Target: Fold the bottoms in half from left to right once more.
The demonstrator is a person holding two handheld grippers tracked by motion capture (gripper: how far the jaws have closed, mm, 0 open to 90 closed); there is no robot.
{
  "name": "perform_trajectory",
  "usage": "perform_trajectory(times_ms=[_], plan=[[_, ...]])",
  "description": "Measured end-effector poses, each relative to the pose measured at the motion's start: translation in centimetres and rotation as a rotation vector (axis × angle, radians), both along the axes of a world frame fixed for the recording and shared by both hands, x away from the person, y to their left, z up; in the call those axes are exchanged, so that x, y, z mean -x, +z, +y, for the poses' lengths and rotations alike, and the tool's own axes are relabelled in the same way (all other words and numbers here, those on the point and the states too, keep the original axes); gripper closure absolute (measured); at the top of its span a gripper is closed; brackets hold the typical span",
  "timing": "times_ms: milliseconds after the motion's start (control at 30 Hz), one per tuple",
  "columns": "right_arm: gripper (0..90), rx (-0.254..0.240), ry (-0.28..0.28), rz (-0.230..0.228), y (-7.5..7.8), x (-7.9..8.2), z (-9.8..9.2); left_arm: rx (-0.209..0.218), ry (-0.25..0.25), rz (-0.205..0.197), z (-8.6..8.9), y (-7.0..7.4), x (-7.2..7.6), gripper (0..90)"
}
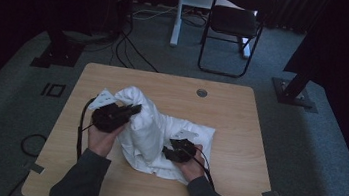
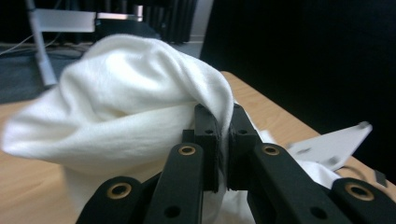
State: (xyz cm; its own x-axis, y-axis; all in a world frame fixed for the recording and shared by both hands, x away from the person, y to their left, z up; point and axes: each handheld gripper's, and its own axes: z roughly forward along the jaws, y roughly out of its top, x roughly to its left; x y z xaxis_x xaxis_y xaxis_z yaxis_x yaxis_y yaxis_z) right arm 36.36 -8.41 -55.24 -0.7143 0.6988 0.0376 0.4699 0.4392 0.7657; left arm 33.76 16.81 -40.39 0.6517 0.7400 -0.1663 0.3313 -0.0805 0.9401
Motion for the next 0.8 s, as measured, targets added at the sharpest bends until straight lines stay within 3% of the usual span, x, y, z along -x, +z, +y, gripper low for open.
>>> perform_trajectory(times_ms=[200,267,367,467,600,667,800], plan=[[48.9,-0.022,0.055,0.011,0.2,-0.4,1.5,-0.042,-0.054,0.001,-2.7,-0.6,-0.3,86.2],[40.6,-0.053,0.069,0.04,0.8,-0.3,0.9,-0.047,-0.062,0.006,-2.9,-1.0,-0.3,86.2],[36.6,-0.089,0.067,-0.016,2.3,1.0,-1.1,-0.058,-0.068,0.016,-2.9,-1.5,-0.2,86.2],[36.6,-0.019,-0.008,-0.079,2.8,2.2,-3.5,-0.06,-0.076,0.023,-3.0,-1.8,-0.1,86.2],[35.1,0.086,-0.085,-0.052,1.0,2.5,-5.8,-0.069,-0.097,0.03,-3.7,-2.1,0.1,86.2],[35.2,0.083,-0.092,-0.019,0.1,2.2,-6.0,-0.075,-0.113,0.033,-4.3,-2.4,0.1,86.2],[37.6,0.065,-0.072,0.0,-0.4,1.4,-5.6,-0.084,-0.136,0.04,-5.5,-2.8,0.1,86.1]])
